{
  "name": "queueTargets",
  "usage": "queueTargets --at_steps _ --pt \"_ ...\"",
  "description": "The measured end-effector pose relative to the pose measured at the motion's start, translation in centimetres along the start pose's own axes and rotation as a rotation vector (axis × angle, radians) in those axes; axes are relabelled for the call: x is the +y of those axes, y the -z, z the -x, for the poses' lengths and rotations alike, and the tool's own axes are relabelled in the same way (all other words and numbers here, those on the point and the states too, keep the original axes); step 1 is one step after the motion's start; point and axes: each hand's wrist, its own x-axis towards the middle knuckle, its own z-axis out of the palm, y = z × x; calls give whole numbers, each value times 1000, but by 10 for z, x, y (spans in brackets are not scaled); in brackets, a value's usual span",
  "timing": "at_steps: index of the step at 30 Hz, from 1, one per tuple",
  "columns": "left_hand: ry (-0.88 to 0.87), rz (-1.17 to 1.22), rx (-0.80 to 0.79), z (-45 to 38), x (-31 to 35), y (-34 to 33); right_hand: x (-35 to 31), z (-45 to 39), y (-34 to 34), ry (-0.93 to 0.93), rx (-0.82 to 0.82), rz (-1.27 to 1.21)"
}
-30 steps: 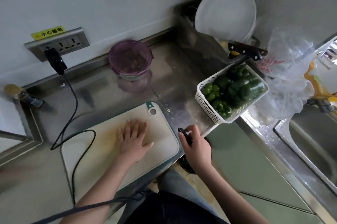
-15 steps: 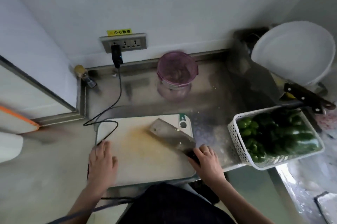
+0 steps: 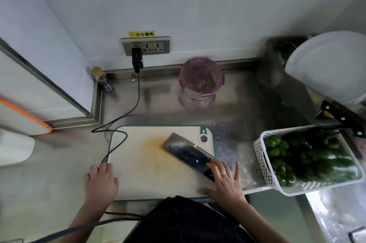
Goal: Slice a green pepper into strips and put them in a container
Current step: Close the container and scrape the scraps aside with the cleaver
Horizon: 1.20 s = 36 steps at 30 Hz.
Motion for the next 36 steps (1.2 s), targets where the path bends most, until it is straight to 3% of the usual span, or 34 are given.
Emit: queueTargets --at_steps 3,6,7,11,18,22,24,27,29,33,36 --pt "57 65 -73 -4 -2 8 6 -1 -2 14 -1 -28" --pt "339 325 -186 -11 -1 15 7 0 -7 20 69 -18" --pt "362 365 -198 -14 -3 13 7 0 -9 24 109 -33" --pt "358 371 -284 -22 -14 13 11 -2 -5 -62 204 -131" --pt "305 340 -281 -13 28 19 41 -14 5 -219 133 -201" --pt "307 219 -199 -11 42 22 31 -18 22 -69 337 -138" --pt "233 189 -94 -7 45 23 16 -36 35 53 275 -355" --pt "-64 126 59 2 51 20 1 -68 48 -19 59 -711" --pt "-279 145 92 5 65 19 3 -82 51 -84 58 -556" --pt "-568 145 51 2 106 22 21 -79 59 -207 236 -284" --pt "-741 112 0 -4 133 24 24 -69 51 56 191 -132"
